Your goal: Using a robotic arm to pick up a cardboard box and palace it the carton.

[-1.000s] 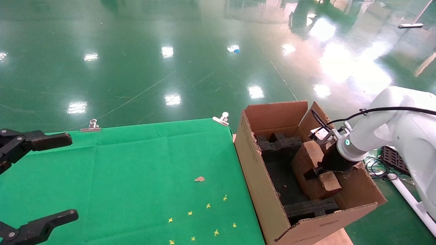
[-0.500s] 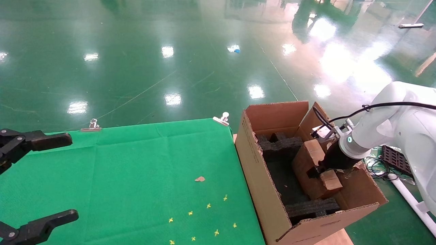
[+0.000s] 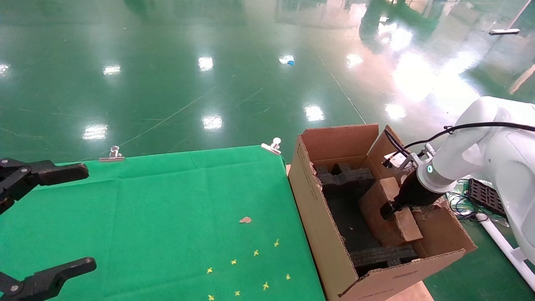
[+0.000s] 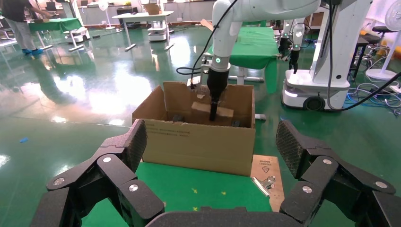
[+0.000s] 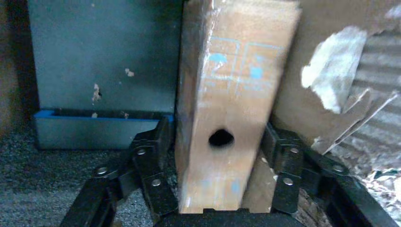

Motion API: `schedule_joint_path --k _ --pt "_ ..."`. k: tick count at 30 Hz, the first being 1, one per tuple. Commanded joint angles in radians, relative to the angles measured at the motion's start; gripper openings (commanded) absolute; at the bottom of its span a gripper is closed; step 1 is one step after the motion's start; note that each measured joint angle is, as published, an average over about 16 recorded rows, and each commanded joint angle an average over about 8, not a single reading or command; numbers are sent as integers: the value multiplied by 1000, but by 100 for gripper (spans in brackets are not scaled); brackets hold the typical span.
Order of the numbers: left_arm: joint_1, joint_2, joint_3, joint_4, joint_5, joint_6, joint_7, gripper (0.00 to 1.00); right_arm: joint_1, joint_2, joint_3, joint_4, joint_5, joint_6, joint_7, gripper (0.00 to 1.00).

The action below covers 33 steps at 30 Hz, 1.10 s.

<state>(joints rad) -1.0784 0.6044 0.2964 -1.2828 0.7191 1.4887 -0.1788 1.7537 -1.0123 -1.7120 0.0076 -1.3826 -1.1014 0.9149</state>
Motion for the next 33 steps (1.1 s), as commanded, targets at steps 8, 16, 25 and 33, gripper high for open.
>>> schedule_joint_path --k 8,16,25,33 --pt "0 0 0 0 0 0 0 100 39 -3 2 3 3 -8 -12 100" --pt "0 0 1 0 -1 0 0 100 235 8 7 34 6 -41 -97 100" --pt "0 -1 1 0 -1 -1 1 100 466 46 31 91 33 -99 -207 100" --pt "0 -1 2 0 -1 -1 1 100 496 85 71 128 73 -102 -228 100"
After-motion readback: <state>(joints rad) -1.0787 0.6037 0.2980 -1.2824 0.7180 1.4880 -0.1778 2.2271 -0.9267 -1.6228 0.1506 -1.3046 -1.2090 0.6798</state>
